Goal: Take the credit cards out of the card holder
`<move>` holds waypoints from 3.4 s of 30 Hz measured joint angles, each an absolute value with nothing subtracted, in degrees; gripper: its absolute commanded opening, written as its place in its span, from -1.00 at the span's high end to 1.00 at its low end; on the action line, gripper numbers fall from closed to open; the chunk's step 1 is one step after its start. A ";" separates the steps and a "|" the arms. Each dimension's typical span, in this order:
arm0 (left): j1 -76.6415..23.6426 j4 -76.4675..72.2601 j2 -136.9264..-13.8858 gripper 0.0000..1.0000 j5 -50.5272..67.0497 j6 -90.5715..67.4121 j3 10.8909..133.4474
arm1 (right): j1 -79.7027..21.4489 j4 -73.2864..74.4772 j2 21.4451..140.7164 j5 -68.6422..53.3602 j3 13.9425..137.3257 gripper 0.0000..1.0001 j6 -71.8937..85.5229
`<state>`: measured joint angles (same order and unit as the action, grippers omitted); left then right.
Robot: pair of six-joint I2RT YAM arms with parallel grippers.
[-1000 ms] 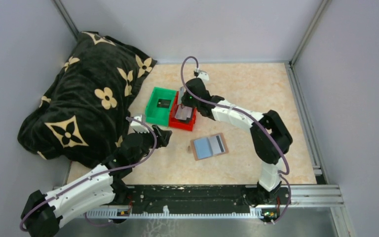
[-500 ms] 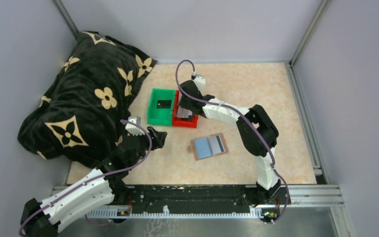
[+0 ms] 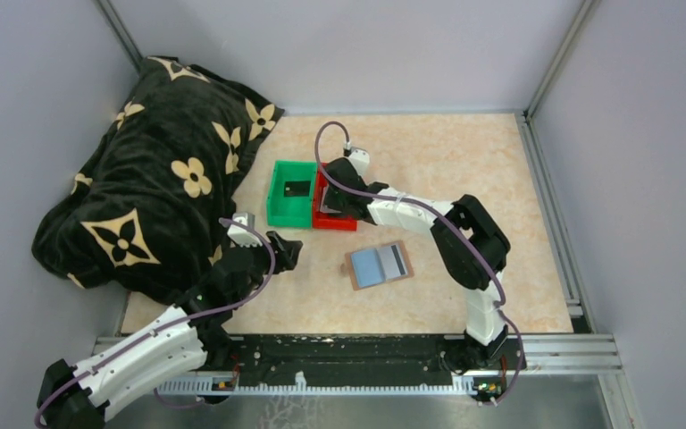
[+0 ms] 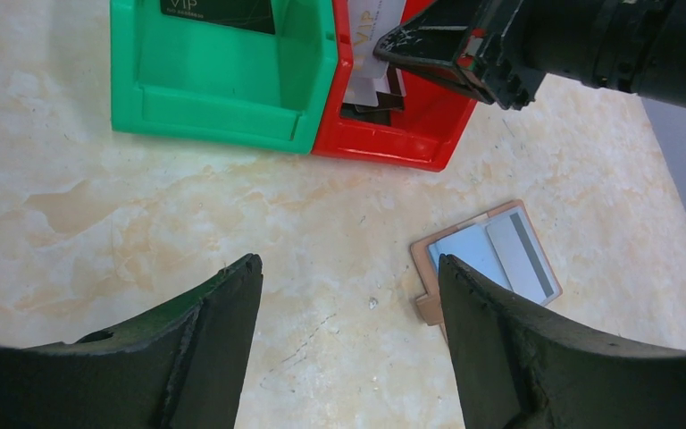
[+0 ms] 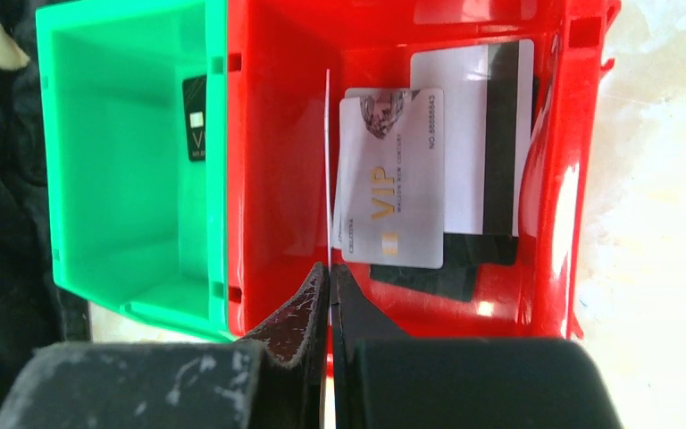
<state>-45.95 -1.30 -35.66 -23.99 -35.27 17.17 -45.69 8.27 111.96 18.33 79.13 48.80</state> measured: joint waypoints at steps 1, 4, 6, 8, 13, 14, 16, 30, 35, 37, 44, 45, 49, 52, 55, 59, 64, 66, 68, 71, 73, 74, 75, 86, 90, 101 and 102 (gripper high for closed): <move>-45.95 -1.32 -35.33 -0.56 -23.94 -35.38 16.80 | -45.67 8.12 111.35 17.96 78.50 1.00 48.58; -45.95 -1.21 -34.17 -0.56 -23.90 -35.77 15.64 | -45.63 8.16 110.19 16.19 77.58 1.00 47.51; -45.95 -1.19 -33.85 -0.56 -23.88 -35.99 15.33 | -45.41 7.92 110.10 14.26 77.67 1.00 46.50; -45.95 -1.19 -33.80 -0.56 -23.88 -36.16 15.29 | -45.06 8.16 110.10 12.21 77.78 1.00 45.54; -45.91 -1.17 -33.80 -0.56 -23.88 -36.21 15.27 | -44.07 8.88 110.26 8.97 78.59 1.00 43.97; -45.91 -1.19 -33.80 -0.56 -23.90 -36.21 15.27 | -43.77 8.86 110.54 8.36 79.09 1.00 43.62; -45.91 -1.19 -33.82 -0.56 -23.90 -36.23 15.27 | -43.22 8.78 111.15 7.29 79.92 1.00 43.22; -45.91 -1.32 -35.70 -0.57 -23.83 -36.23 15.29 | -41.08 7.90 114.17 3.33 80.05 0.23 40.66; -45.91 -1.87 -36.99 -0.56 -23.59 -36.25 15.27 | -41.08 7.66 113.19 3.60 79.50 0.21 38.63; -45.91 -2.24 -37.69 -0.53 -23.55 -36.36 15.29 | -41.10 7.70 111.02 4.03 78.22 0.21 37.95; -45.91 -2.76 -40.01 -0.44 -23.35 -37.74 15.29 | -41.12 7.70 93.95 8.10 70.04 0.23 36.42; -45.91 -3.03 -40.56 -0.42 -23.07 -37.71 15.33 | -41.12 7.29 90.72 8.86 68.18 0.27 36.38; -46.11 -4.56 -45.60 -0.39 -20.56 -37.69 17.39 | -41.12 5.48 76.51 12.69 57.63 0.72 36.18; -48.82 -7.31 -53.41 -0.27 -19.00 -37.63 21.10 | -40.64 5.63 67.96 16.27 48.38 1.00 37.34; -53.54 -12.25 -62.15 -0.11 -16.49 -37.52 24.56 | -38.89 6.15 61.36 18.11 37.82 1.00 39.00; -56.12 -19.44 -72.27 0.06 -11.46 -38.04 27.22 | -36.56 9.08 57.10 18.85 28.10 1.00 40.34; -56.16 -26.28 -80.47 -0.14 -7.09 -39.83 27.90 | -36.45 9.08 56.60 17.06 22.87 1.00 41.08; -56.16 -28.47 -83.26 -0.15 -5.21 -40.64 28.58 | -36.45 8.25 56.60 15.77 21.45 1.00 41.15; -56.16 -30.37 -85.73 -0.18 -3.64 -41.36 29.50 | -36.45 7.40 56.60 14.41 19.99 1.00 41.19; -56.16 -33.12 -88.77 -0.26 -1.54 -42.44 30.33 | -36.45 5.65 56.25 12.03 18.06 1.00 41.12; -56.16 -34.70 -90.56 -0.29 -0.30 -43.05 30.63 | -36.45 4.58 56.05 10.57 17.37 1.00 41.10; -56.16 -35.09 -91.24 -0.30 0.16 -43.33 30.79 | -36.45 4.10 56.01 10.04 17.19 1.00 41.10; -56.16 -35.35 -91.72 -0.32 0.45 -43.53 30.96 | -36.45 3.70 56.01 9.72 17.12 1.00 41.10; -56.16 -38.98 -95.24 -0.39 2.28 -46.68 32.36 | -36.45 -2.48 57.82 7.33 14.24 1.00 41.21; -56.16 -39.92 -96.29 -0.41 3.20 -47.37 33.01 | -36.45 -5.67 57.71 6.22 12.58 1.00 42.74; -56.16 -40.77 -99.22 -0.10 3.99 -48.45 34.92 | -36.51 -8.93 54.17 3.14 8.56 1.00 46.81; -56.16 -40.82 -99.37 -0.07 4.08 -48.73 34.92 | -36.53 -9.04 54.00 2.92 8.29 1.00 47.11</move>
